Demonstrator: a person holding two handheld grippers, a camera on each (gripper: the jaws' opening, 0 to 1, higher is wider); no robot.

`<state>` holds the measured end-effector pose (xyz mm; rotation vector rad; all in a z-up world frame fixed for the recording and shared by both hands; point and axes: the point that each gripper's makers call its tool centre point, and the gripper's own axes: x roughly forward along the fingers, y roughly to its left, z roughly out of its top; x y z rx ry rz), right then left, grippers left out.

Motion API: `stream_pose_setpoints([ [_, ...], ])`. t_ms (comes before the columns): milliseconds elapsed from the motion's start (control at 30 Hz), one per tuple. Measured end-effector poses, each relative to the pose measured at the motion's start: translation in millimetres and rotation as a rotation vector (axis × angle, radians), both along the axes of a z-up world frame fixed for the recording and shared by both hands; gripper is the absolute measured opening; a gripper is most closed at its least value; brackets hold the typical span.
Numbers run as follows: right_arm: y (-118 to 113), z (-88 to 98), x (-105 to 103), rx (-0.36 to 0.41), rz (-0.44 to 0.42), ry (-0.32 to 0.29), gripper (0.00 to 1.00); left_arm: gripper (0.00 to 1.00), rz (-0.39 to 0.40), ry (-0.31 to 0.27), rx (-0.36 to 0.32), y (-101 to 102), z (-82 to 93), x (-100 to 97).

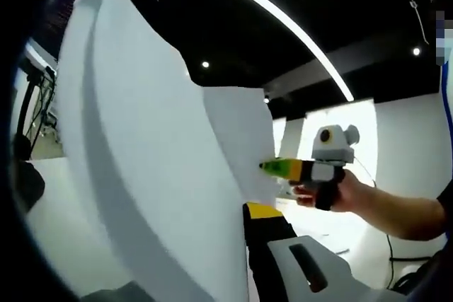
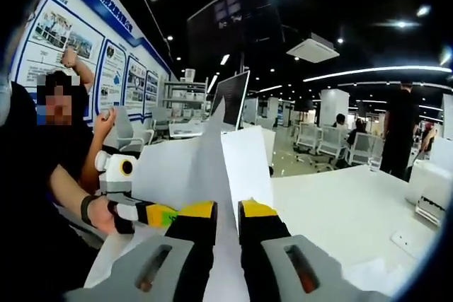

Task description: Organize the stack of printing papers by aligning and flattening the scattered papers on the table

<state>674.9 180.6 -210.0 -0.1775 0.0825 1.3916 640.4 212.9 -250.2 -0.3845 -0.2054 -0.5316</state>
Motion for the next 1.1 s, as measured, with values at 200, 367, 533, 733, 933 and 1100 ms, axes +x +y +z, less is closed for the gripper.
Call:
stream_pose_setpoints([
  [200, -5.6, 6.8, -3.5, 0.052, -0.014, 0.024, 0.28, 0.06, -0.002, 0.0, -0.001, -0.3, 0.3, -0.4],
  [367, -14.4, 14.0, 1.5, 0.093, -0.048, 0.035, 0.32, 0.06, -0.002, 0.002, 0.001, -0.4, -0.3, -0.4],
  [533, -25.9, 15.5, 8.8, 0.105, -0.091, 0.045, 0.39, 0.06, 0.0, 0.003, 0.0, -0.2, -0.3, -0.1],
  [733, -25.9, 21.4, -1.9, 0.149, -0.063, 0.081, 0.62, 0.06, -0.001, 0.005, -0.001, -0.4, -0.5, 0.2],
  [933, -31.4, 25.8, -0.7, 0.181, -0.083, 0.069, 0.73, 0.06, -0.001, 0.004, -0.003, -0.5, -0.2, 0.0],
  [1100, -39.9, 29.9, 3.7, 0.219, -0.116, 0.073, 0.82, 0.06, 0.001, 0.004, -0.001, -0.6, -0.3, 0.0],
])
